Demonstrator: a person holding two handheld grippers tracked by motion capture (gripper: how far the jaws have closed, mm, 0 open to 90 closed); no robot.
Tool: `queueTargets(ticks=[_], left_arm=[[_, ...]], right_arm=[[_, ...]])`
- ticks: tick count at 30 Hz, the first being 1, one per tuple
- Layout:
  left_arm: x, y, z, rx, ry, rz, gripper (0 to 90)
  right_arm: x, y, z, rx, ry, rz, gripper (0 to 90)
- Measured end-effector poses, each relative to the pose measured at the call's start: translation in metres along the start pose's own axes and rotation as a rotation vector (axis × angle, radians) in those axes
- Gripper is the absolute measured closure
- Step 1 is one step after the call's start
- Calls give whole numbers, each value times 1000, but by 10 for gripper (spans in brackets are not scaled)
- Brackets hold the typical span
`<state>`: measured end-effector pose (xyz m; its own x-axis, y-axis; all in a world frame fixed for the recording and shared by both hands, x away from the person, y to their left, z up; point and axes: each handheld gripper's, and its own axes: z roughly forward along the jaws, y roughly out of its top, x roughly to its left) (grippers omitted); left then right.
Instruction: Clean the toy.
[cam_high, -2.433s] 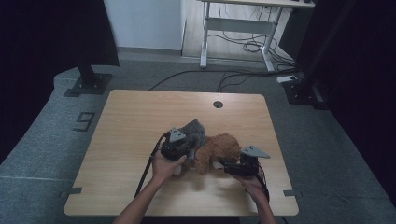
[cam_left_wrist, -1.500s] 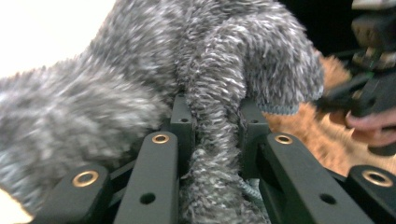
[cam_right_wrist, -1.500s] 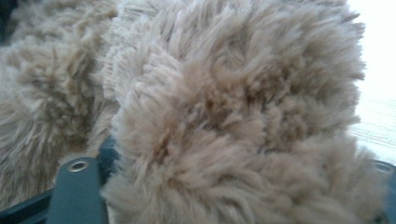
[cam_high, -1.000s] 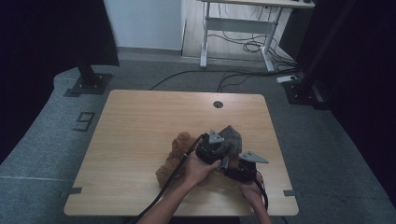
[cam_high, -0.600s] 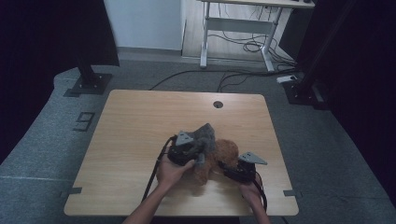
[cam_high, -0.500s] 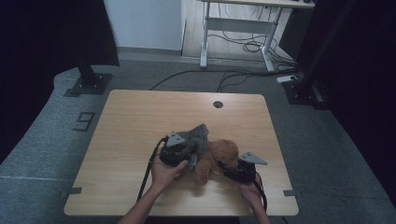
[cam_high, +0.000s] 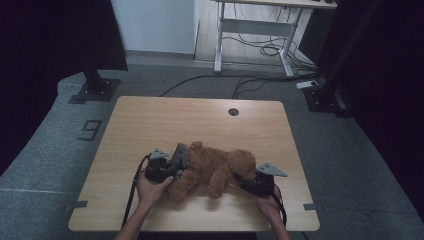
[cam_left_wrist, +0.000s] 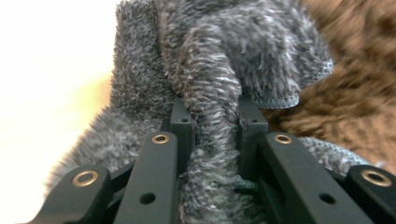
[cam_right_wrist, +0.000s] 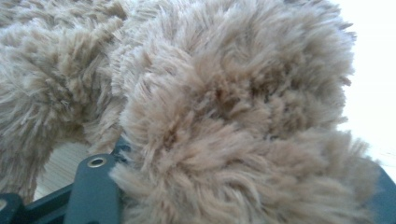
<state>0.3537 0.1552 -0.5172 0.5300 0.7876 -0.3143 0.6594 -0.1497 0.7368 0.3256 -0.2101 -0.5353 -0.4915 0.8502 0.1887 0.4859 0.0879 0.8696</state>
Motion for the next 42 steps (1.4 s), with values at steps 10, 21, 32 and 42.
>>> queueTargets(ticks=[10,21,32,42], left_arm=[[-11,22,12,-58,-38,-9,740],[11,45,13,-92,-4,-17,734],[-58,85,-27,-194,-26,179,722],[-119,82,39,-61,-53,285,717]], right_arm=[[6,0,3,-76,-26,-68,424],[5,8,27,-118,-55,-133,389],[12,-2,15,-35,-52,-159,355],[12,-7,10,-2,-45,-152,340]])
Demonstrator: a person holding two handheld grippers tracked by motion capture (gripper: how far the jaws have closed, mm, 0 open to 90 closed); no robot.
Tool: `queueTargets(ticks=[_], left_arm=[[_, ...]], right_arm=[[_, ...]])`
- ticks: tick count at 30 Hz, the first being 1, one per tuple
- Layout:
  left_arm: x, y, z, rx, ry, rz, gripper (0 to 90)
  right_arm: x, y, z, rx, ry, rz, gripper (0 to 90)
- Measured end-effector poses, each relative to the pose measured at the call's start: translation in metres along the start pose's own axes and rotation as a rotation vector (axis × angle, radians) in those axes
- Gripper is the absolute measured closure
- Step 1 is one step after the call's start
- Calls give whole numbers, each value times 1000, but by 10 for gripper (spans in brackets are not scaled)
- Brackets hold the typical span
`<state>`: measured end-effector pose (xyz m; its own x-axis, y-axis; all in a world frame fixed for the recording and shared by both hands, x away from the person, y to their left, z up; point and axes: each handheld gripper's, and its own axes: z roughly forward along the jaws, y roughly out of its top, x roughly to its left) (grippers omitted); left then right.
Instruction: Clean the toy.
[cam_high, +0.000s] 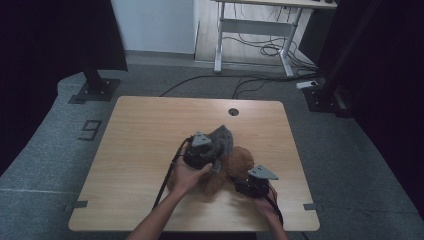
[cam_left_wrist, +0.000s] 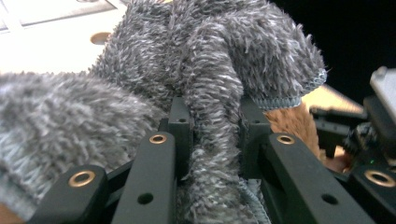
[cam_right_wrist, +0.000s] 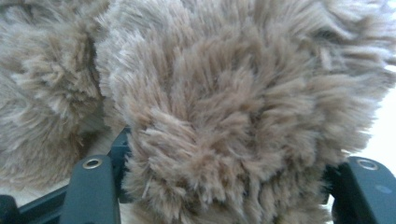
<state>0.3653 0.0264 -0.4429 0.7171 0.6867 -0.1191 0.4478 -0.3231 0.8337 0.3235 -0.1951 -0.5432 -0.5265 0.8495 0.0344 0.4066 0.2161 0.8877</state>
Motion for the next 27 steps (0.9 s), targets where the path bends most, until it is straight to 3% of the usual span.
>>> queueTargets(ticks=[3,7,10,12,18,21,24,27], left_arm=[[-3,-5,6,19,26,20,721],[0,-22,4,27,35,25,727],[5,-32,-2,14,26,3,730],[8,-41,-6,5,4,-18,733],[3,-55,-13,-11,-6,-13,735],[-1,-60,-13,-17,-4,-5,735],[-3,-63,-13,-20,0,2,735],[-2,-65,-12,-29,17,5,735]], right_arm=[[-4,0,-2,11,19,12,312],[-12,1,-7,40,74,72,184],[-19,5,-15,52,139,99,143],[-20,7,-17,48,153,112,126],[-17,15,-20,49,187,91,100],[-18,18,-22,35,188,114,92],[-13,15,-14,82,174,116,91],[-7,10,-2,123,125,80,231]])
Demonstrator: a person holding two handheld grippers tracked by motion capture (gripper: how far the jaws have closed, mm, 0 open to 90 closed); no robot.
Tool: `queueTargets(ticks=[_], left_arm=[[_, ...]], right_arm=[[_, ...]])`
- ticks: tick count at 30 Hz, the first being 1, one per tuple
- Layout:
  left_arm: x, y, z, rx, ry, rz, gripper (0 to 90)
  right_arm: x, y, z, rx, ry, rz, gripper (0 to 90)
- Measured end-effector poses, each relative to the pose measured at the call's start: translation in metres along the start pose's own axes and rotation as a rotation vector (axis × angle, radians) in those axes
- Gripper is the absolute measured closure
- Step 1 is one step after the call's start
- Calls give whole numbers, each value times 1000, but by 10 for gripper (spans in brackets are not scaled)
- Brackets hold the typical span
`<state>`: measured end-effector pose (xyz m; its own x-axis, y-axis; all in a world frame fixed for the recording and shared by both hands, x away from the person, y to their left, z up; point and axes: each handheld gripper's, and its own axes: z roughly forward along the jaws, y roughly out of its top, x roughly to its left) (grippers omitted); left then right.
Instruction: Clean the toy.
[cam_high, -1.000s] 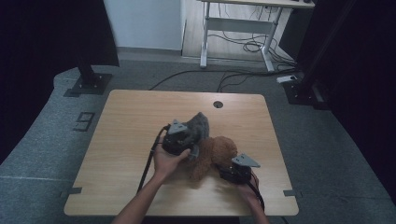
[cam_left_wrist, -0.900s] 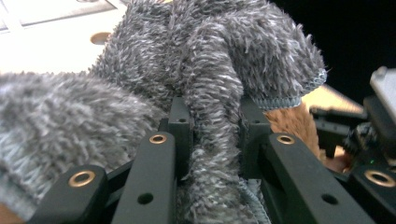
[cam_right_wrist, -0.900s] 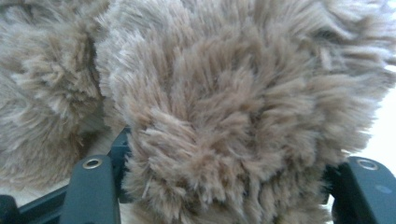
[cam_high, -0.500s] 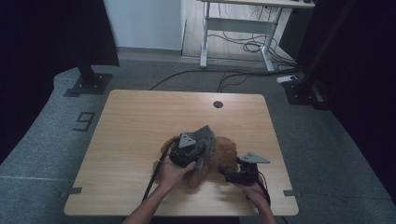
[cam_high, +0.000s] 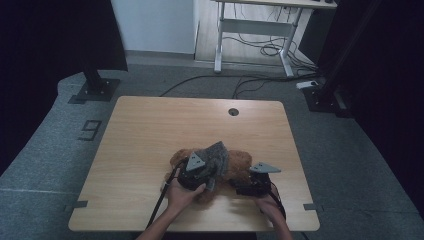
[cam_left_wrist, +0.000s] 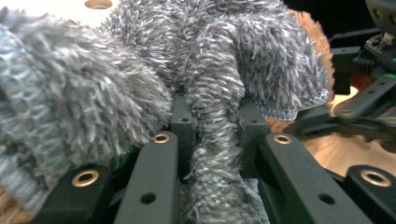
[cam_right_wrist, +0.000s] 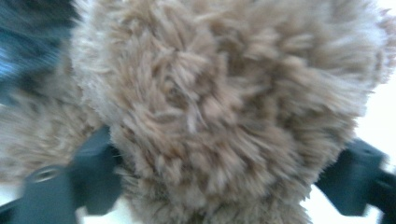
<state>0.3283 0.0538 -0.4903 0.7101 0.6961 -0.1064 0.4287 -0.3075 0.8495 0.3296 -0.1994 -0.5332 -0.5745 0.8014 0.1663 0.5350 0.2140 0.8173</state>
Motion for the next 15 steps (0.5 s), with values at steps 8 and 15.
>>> queueTargets(ticks=[8,15], left_arm=[[12,13,14,-16,37,-31,729],[-7,48,16,-60,-16,-8,725]], right_arm=[[0,8,24,-58,-133,-30,396],[-3,7,35,-70,-155,-63,404]])
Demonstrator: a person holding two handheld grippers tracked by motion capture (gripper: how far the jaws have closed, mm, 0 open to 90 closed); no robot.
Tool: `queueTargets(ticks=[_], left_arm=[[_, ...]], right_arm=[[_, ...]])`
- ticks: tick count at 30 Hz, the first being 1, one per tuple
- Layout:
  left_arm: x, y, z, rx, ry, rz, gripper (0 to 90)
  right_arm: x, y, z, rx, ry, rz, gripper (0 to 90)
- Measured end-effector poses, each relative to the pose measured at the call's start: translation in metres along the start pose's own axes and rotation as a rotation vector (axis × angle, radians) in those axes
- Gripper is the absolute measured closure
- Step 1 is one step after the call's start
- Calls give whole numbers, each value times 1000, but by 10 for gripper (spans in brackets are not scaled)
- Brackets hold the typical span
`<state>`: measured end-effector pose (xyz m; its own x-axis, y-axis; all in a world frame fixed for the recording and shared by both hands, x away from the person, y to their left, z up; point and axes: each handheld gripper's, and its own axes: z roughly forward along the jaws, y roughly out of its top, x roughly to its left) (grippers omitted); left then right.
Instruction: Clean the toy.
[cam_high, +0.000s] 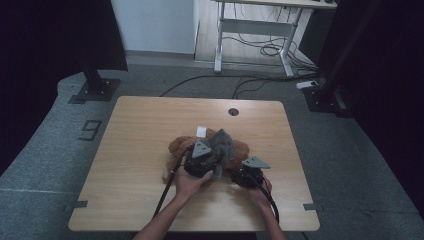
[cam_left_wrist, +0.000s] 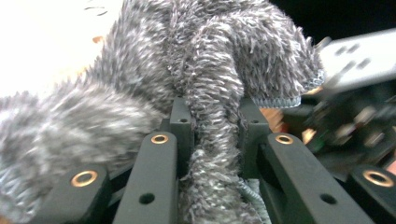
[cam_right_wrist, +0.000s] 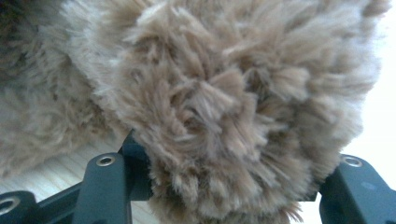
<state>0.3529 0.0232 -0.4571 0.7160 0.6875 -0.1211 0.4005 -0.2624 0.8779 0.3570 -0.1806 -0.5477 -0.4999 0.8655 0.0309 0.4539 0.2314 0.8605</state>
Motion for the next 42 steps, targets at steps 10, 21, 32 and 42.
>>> queueTargets(ticks=[10,21,32,42], left_arm=[[-27,-5,42,62,-38,31,724],[27,-23,-22,38,136,33,730],[92,-41,-64,40,230,-106,728],[118,-75,-65,99,228,-208,729]], right_arm=[[-7,-6,-7,11,55,9,431],[-8,-6,-12,21,63,-12,458],[-8,-6,-13,25,70,-24,464],[-10,-7,-13,27,71,-11,467]])
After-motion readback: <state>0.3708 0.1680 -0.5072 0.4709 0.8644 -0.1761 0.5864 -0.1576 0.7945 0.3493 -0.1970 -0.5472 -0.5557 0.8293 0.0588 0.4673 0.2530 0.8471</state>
